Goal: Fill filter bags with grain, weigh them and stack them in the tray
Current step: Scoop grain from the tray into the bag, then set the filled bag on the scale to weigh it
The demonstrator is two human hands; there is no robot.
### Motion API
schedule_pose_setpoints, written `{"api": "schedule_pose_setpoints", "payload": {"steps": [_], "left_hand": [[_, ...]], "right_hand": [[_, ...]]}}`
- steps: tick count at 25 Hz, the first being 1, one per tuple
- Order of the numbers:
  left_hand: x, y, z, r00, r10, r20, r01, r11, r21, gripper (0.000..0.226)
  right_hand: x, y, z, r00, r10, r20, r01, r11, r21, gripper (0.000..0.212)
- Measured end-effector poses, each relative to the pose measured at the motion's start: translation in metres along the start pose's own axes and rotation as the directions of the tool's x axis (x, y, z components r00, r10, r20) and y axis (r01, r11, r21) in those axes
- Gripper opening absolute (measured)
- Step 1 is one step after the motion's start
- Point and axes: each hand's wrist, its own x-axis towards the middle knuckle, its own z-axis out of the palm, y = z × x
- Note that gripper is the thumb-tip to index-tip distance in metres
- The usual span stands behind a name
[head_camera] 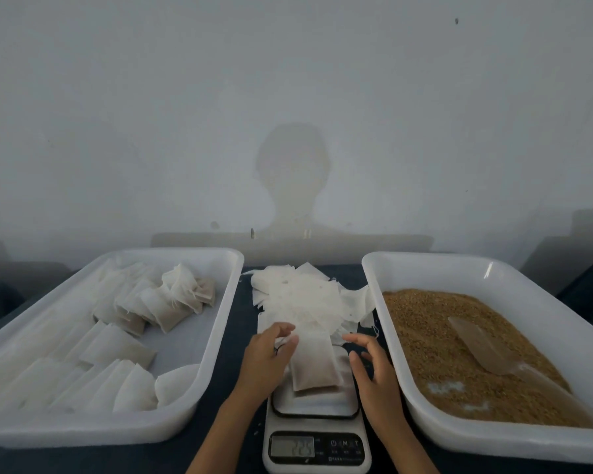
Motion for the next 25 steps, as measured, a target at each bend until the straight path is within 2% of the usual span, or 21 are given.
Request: {"api": "schedule_pose_setpoints", "payload": {"steps": [4, 8, 10, 15, 18, 22, 25], "left_hand": [[0.011, 0.010, -0.001, 0.988, -0.111, 0.107, 0.103, 0.992, 0.078, 0.019], [0.014, 0.019, -0.001, 0.990, -0.093, 0.108, 0.075, 0.985, 0.157, 0.028], [0.015, 0.024, -0.003, 0.990, -0.083, 0.117, 0.063, 0.984, 0.165, 0.032], [0.014, 0.045, -0.013, 0.991, 0.049, 0.127, -0.069, 0.984, 0.164, 0.019], [0.012, 0.062, -0.037, 0.994, 0.096, 0.046, -0.102, 0.983, 0.154, 0.023], [0.012, 0.083, -0.097, 0.980, 0.152, -0.130, -0.119, 0.965, 0.233, 0.022], [0.015, 0.076, -0.151, 0.975, 0.084, -0.207, -0.017, 0.952, 0.307, 0.015]], "right_hand": [[0.001, 0.005, 0.003, 1.000, -0.025, 0.018, 0.026, 0.997, -0.075, 0.025], [0.007, 0.000, 0.005, 0.982, -0.183, 0.046, 0.188, 0.966, -0.176, 0.036], [0.012, -0.006, 0.006, 0.973, -0.217, 0.077, 0.229, 0.947, -0.225, 0.038], [0.020, -0.028, 0.016, 0.995, -0.061, 0.076, 0.072, 0.987, -0.144, 0.026], [0.030, -0.059, 0.024, 0.990, -0.006, 0.138, 0.018, 0.996, -0.082, 0.017], [0.054, -0.115, 0.064, 0.975, -0.171, 0.140, 0.173, 0.985, -0.002, 0.017], [0.070, -0.146, 0.114, 0.953, -0.216, 0.215, 0.224, 0.974, -0.017, 0.013]]}}
